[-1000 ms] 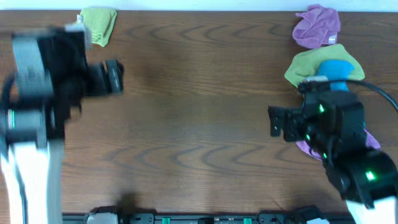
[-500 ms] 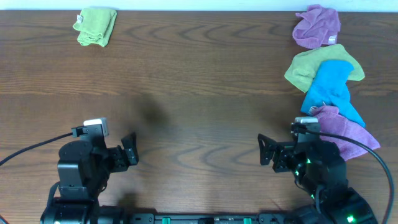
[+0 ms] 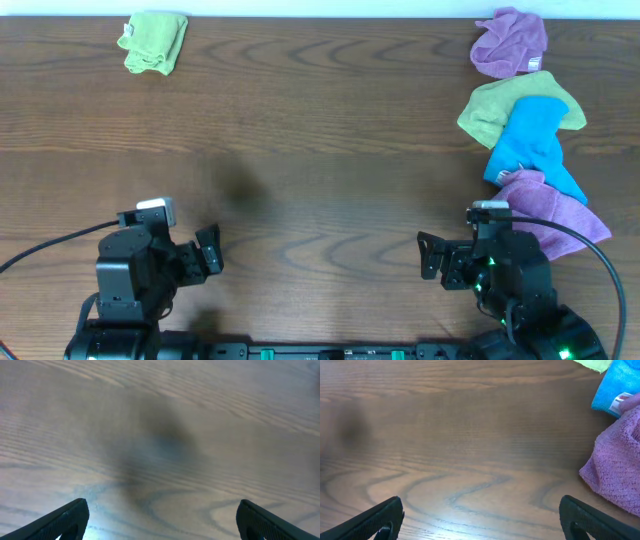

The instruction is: Fold the cloth

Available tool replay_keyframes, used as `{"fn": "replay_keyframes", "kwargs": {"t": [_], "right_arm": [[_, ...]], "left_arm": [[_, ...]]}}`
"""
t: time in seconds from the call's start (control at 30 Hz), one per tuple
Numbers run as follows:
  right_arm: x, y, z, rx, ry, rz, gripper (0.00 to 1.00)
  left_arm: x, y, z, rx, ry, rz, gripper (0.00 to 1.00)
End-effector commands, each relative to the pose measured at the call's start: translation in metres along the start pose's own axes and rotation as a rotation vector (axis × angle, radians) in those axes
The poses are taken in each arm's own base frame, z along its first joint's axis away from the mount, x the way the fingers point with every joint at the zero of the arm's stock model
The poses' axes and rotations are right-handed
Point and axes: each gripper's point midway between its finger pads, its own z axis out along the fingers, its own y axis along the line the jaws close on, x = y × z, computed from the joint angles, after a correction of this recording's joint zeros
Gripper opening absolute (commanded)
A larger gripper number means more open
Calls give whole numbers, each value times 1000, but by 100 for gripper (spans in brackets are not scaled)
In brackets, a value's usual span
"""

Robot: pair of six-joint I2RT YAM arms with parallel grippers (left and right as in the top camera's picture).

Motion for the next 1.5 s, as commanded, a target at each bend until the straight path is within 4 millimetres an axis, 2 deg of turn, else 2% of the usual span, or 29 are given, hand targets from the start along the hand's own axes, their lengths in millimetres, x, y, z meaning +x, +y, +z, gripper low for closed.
{"fn": "replay_keyframes", "kwargs": {"t": [0.0, 0.17, 0.27, 0.4, 0.6, 0.93, 1.47], "right_arm": [[-3, 2, -3, -8, -10, 12, 99], [-3, 2, -3, -8, -10, 12, 99], [-3, 2, -3, -8, -10, 12, 99], [-3, 2, -3, -8, -10, 12, 99], [-3, 2, -3, -8, -10, 12, 99], [-3, 2, -3, -8, -10, 12, 99], [-3, 2, -3, -8, -10, 12, 99]], "left_arm": [[-3, 3, -4, -23, -22, 6, 95], [-6, 27, -5, -146, -107, 145, 95], [-1, 30, 19, -125, -202, 207, 96], [19, 24, 53, -29, -264, 218, 95], [34, 22, 74, 28, -319, 228, 95], [18, 18, 60, 28, -423, 265, 95], [19, 15, 60, 47, -420, 266, 95]]}}
